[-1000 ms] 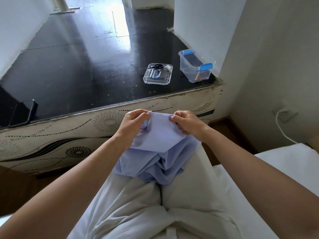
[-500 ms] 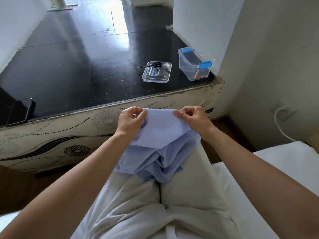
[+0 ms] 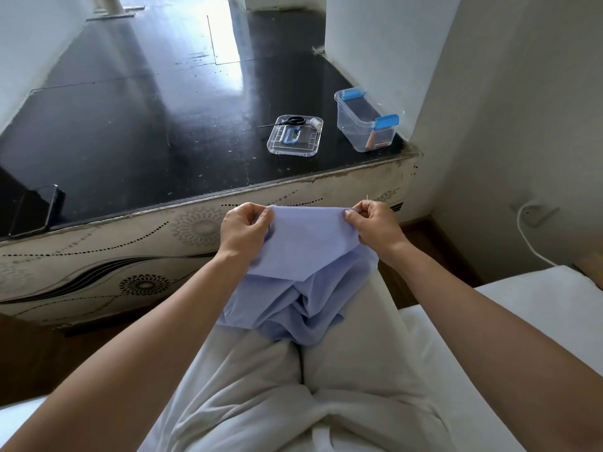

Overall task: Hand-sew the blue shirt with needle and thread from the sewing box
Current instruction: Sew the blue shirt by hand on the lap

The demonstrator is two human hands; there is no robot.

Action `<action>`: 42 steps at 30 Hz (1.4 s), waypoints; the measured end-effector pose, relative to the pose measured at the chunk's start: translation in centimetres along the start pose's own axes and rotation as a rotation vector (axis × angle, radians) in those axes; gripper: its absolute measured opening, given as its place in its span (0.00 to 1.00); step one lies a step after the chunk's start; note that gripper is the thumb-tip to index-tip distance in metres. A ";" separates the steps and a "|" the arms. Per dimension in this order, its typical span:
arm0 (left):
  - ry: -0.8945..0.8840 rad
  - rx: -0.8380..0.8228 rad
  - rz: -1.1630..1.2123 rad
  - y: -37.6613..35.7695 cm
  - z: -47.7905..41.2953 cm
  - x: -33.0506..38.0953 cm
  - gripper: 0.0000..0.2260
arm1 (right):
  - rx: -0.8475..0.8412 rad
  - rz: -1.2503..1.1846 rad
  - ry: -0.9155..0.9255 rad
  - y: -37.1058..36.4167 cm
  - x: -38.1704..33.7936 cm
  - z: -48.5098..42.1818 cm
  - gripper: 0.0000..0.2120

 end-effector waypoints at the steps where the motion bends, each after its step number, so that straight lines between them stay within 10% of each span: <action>1: 0.003 -0.004 0.006 -0.1 0.1 0.1 0.06 | 0.037 0.017 0.003 -0.1 -0.1 -0.1 0.10; 10: 0.113 -0.198 0.115 0.0 1.5 0.8 0.02 | 0.098 -0.052 -0.096 -0.7 -0.2 0.1 0.10; 18: 0.123 -0.231 0.249 0.0 1.9 1.0 0.03 | -0.150 -0.168 0.344 -2.1 -3.3 0.9 0.10; 42: 0.204 -0.377 0.428 0.4 2.0 1.1 0.06 | -0.256 -0.155 0.412 -2.9 -2.9 2.0 0.11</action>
Point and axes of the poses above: each hand's wrist, its own z-axis away from the middle knuckle, its own y-axis out of the back of the hand, x = y × z, the point moved 1 cm from there along -z, towards the middle knuckle, and after that the axes turned 10 degrees about y, right-handed, at the moved point
